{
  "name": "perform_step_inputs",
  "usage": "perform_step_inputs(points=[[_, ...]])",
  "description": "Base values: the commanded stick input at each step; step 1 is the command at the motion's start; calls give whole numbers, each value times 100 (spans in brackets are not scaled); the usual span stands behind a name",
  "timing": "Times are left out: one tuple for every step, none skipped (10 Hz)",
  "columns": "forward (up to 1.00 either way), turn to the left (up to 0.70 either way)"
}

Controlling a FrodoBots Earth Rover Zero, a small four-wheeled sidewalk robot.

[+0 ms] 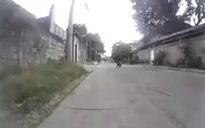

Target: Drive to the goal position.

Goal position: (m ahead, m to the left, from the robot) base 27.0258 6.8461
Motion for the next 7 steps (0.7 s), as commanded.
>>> perform_step_inputs(points=[[70,0],[70,0],[70,0],[70,0],[70,0],[70,0],[70,0]])
